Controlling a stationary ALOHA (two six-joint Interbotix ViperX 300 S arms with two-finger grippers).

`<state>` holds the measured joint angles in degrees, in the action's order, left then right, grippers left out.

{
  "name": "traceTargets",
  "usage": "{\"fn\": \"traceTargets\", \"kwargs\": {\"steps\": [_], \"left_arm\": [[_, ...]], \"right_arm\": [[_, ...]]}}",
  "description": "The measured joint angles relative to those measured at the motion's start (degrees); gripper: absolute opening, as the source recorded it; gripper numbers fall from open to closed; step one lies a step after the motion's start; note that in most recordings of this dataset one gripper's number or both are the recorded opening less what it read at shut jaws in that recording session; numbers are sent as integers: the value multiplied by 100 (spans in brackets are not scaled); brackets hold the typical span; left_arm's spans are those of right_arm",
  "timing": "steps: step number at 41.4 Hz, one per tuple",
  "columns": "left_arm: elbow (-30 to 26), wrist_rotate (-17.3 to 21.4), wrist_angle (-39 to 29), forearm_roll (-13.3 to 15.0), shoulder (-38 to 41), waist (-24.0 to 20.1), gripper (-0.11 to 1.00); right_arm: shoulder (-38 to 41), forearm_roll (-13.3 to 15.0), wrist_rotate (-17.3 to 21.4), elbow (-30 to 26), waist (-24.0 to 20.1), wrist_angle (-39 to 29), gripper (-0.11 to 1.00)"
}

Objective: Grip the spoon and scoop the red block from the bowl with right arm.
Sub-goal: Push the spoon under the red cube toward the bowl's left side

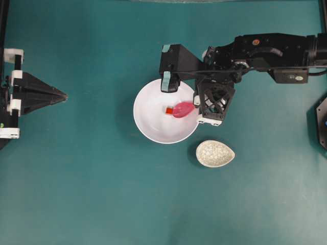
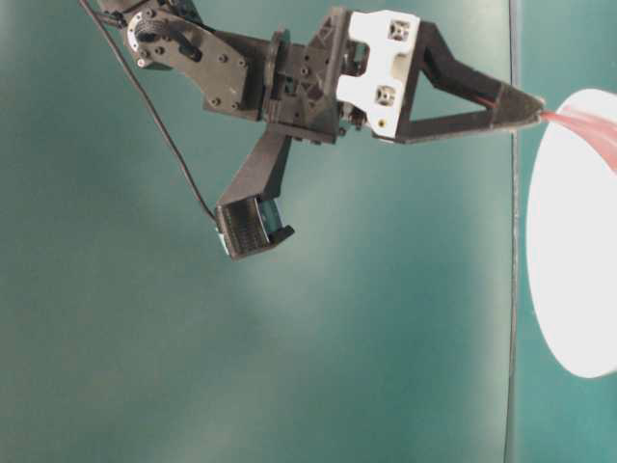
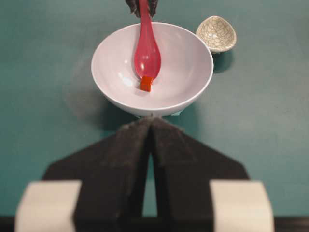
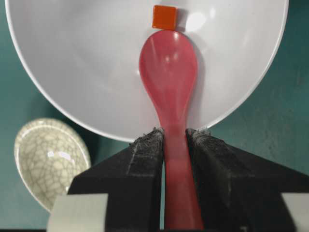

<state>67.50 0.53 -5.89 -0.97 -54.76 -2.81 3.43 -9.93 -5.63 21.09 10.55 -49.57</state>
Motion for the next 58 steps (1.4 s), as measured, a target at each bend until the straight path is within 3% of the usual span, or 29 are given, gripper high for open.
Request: {"fn": "traceTargets", "kwargs": {"steps": [19, 58], "left_arm": [[-9, -9, 0, 0, 0, 0, 1], [-9, -9, 62, 0, 0, 0, 1]], "right_arm": [[185, 0, 0, -97, -149, 413, 24], [448, 0, 123, -765, -202, 606, 24]]}}
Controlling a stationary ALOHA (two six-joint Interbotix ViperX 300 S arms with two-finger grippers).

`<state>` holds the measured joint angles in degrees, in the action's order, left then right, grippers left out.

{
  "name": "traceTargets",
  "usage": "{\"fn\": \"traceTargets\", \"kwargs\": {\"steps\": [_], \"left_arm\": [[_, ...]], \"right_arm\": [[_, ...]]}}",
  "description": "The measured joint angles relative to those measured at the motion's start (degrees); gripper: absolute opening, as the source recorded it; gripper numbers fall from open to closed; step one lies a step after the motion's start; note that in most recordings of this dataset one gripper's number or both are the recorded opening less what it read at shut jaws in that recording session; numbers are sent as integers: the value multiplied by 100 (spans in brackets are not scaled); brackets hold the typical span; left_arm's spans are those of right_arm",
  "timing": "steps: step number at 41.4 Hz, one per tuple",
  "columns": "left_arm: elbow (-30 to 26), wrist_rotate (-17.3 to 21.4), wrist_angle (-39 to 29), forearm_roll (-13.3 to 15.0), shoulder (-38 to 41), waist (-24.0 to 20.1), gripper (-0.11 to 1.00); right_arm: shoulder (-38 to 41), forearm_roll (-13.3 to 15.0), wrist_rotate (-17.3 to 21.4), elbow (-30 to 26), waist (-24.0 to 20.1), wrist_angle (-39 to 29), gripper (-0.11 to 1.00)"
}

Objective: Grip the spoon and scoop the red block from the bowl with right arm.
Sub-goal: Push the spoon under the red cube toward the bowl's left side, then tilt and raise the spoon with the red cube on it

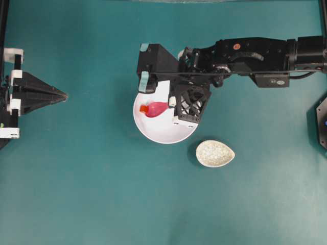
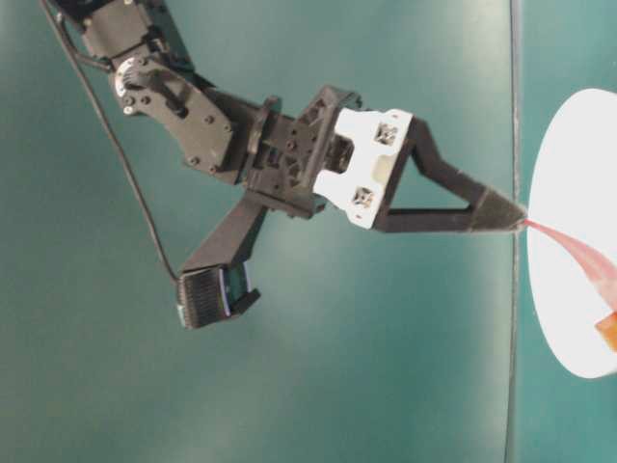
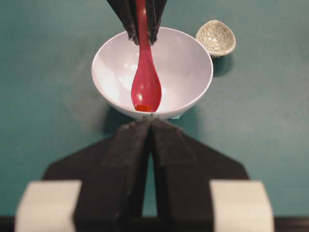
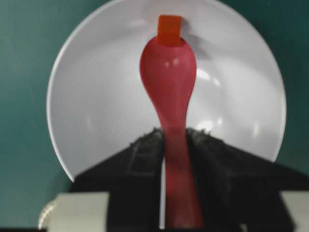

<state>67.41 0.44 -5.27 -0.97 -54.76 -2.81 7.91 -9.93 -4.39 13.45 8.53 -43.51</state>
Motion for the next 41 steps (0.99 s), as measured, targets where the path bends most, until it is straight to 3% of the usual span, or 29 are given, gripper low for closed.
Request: {"fn": "traceTargets", "kwargs": {"steps": [41], "left_arm": [[0, -44, 9, 0, 0, 0, 1]], "right_arm": [[-79, 0, 79, -35, 0, 9, 24]]}}
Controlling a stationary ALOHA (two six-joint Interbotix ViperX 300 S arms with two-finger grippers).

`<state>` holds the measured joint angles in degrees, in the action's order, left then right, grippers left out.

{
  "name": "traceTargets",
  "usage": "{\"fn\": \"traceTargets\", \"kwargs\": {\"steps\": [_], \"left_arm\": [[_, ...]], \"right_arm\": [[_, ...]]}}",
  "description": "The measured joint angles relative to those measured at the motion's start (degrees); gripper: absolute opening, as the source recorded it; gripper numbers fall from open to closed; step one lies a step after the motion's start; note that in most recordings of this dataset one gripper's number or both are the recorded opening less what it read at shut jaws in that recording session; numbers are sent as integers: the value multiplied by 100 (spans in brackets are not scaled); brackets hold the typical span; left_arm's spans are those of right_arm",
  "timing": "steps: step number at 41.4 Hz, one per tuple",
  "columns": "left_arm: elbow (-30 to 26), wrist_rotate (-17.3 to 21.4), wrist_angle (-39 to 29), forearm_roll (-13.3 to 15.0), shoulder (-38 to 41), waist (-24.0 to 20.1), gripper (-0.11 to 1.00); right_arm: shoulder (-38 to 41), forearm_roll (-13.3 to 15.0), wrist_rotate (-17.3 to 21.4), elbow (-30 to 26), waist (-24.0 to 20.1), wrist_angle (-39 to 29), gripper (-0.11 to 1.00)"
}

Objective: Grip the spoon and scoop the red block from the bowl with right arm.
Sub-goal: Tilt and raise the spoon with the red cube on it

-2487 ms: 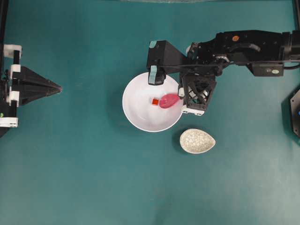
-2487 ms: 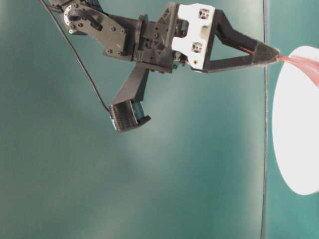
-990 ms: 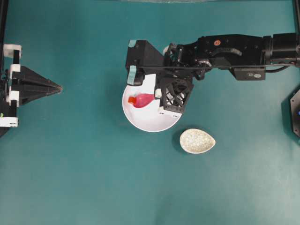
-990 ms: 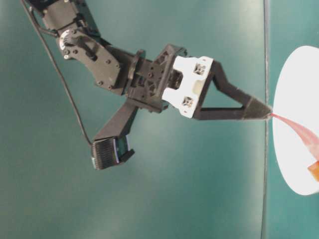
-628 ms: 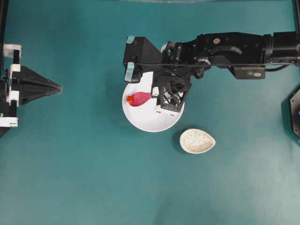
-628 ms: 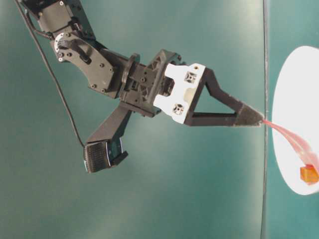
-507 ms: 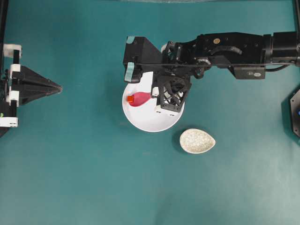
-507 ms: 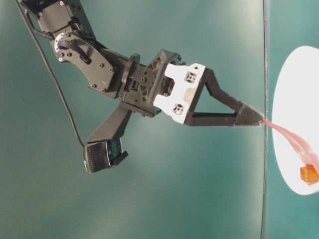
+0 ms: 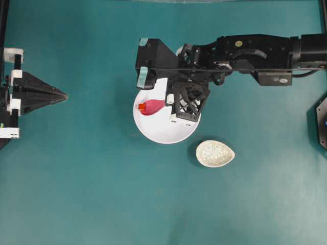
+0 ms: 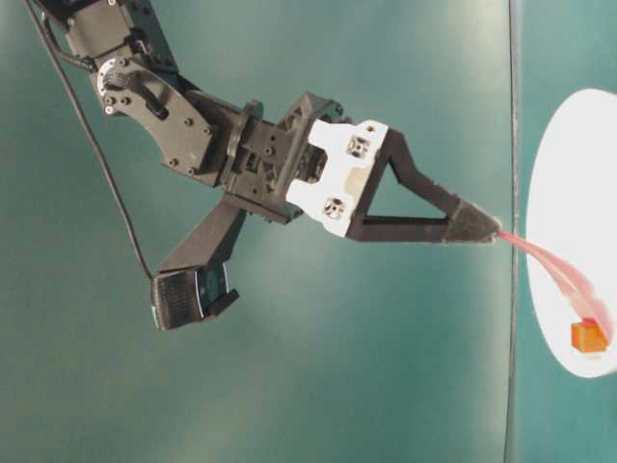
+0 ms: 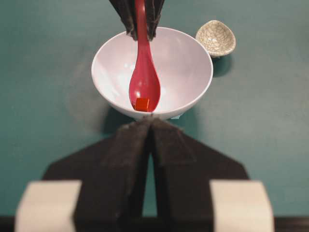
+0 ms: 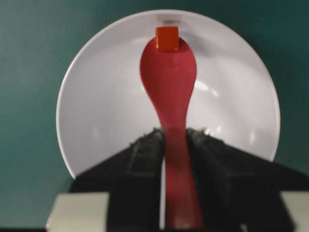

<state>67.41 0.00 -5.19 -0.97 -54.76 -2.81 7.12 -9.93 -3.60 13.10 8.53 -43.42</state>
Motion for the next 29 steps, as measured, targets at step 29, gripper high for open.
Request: {"fn": "traceTargets", "kwargs": {"steps": [29], "left_arm": [[0, -9, 9, 0, -9, 35, 1]], "right_arm": [[-958, -141, 62, 1406, -44, 1485, 24]]}}
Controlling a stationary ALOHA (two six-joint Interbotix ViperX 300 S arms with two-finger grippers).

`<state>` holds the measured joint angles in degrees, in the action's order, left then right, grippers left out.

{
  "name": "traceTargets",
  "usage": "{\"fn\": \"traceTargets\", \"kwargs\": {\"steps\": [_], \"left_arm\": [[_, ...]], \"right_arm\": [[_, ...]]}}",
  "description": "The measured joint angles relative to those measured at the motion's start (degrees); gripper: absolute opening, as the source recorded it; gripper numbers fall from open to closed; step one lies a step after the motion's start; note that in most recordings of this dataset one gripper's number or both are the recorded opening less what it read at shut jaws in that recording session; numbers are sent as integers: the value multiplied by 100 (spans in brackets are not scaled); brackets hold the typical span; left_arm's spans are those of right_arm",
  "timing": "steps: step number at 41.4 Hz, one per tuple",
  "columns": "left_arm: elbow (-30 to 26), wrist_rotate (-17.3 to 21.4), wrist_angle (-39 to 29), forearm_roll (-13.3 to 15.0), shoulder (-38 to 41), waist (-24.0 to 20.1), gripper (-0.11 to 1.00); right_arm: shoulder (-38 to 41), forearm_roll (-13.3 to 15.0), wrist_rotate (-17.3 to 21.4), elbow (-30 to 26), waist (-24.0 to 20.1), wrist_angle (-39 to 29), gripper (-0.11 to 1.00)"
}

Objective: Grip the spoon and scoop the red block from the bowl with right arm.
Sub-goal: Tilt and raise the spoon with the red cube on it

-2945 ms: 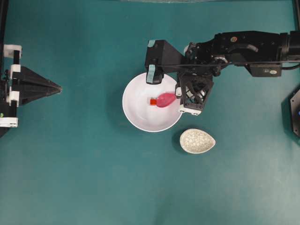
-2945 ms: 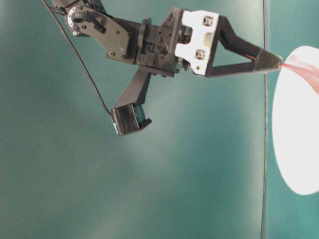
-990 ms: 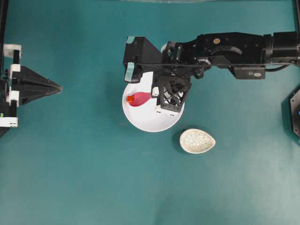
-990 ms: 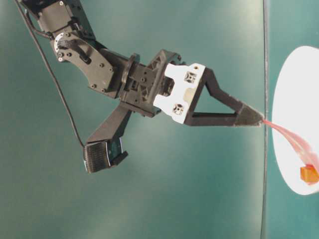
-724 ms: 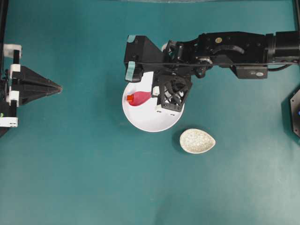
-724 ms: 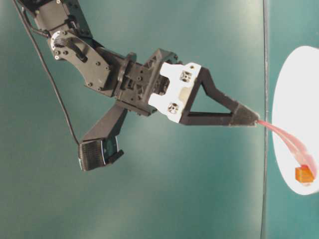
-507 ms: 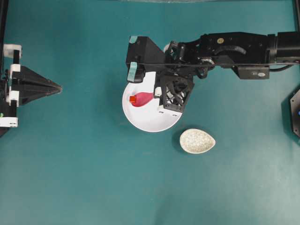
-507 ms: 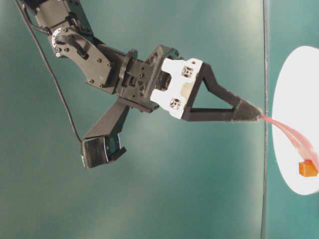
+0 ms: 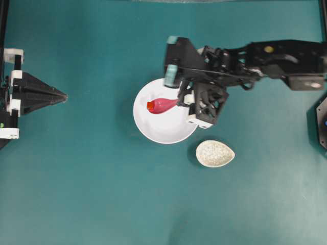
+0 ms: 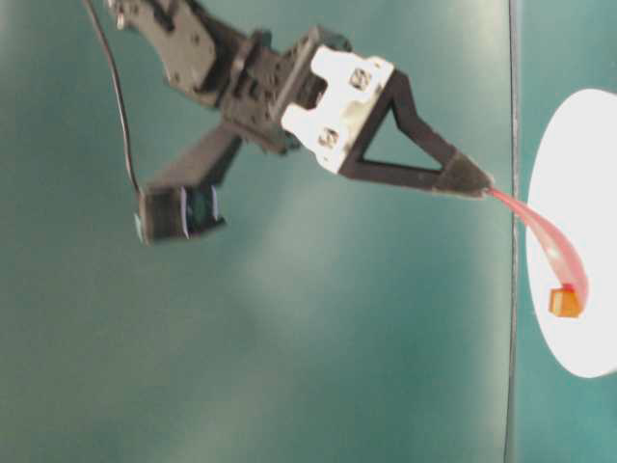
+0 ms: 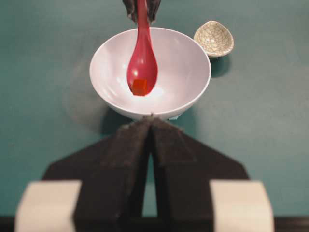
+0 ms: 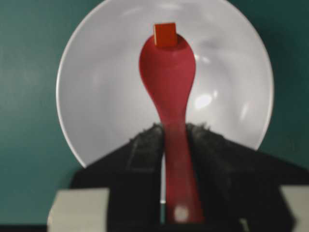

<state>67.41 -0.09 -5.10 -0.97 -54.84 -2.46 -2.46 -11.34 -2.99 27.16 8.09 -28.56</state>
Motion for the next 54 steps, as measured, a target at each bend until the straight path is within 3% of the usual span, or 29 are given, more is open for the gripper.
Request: {"fn": "traceTargets", "kwargs": {"steps": [10, 22, 33, 54], "left_arm": [[0, -9, 0, 0, 0, 0, 1], [0, -9, 0, 0, 0, 0, 1], [0, -9, 0, 0, -9, 0, 1], [0, -18, 0, 0, -18, 0, 1]], "right_arm": [[-580, -9, 9, 940, -132, 1187, 24], [-738, -9, 9, 2004, -527, 2795, 24], [-738, -193, 325, 2610, -606, 4201, 24], [-633, -202, 466, 2698, -615, 4500, 24]]}}
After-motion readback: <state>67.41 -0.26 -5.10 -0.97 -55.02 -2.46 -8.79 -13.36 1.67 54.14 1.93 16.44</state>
